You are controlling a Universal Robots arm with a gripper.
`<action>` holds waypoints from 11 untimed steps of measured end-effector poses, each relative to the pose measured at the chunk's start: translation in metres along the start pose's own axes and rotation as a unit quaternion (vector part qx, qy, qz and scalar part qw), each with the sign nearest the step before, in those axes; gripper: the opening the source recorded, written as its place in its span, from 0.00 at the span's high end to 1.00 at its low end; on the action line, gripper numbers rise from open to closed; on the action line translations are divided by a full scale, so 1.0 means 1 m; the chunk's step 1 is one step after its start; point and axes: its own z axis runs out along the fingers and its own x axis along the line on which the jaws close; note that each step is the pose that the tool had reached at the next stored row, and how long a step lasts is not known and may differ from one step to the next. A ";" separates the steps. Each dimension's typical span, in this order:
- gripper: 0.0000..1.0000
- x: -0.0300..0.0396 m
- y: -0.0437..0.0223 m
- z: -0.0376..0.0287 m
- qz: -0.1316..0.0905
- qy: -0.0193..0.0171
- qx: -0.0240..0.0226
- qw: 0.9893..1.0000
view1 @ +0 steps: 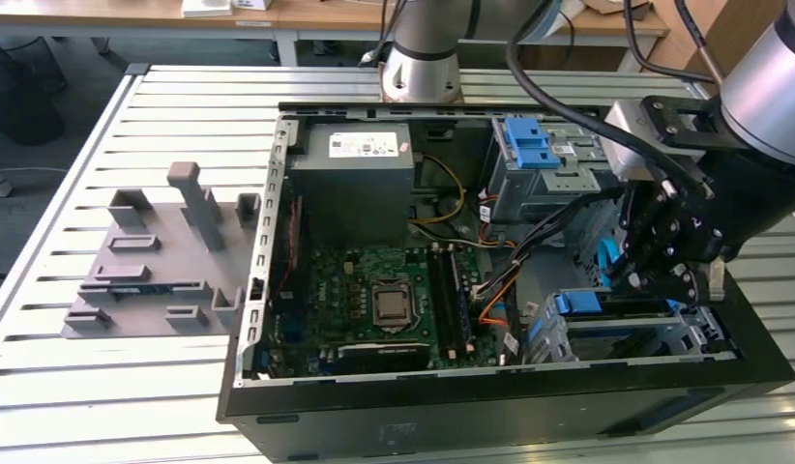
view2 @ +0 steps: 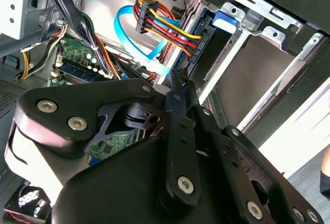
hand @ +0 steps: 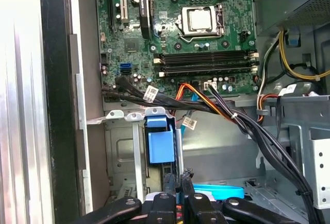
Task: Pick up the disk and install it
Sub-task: 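Insert the second disk wire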
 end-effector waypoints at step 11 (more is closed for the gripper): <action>0.84 0.0015 -0.0021 0.0041 0.000 0.000 0.000 1.000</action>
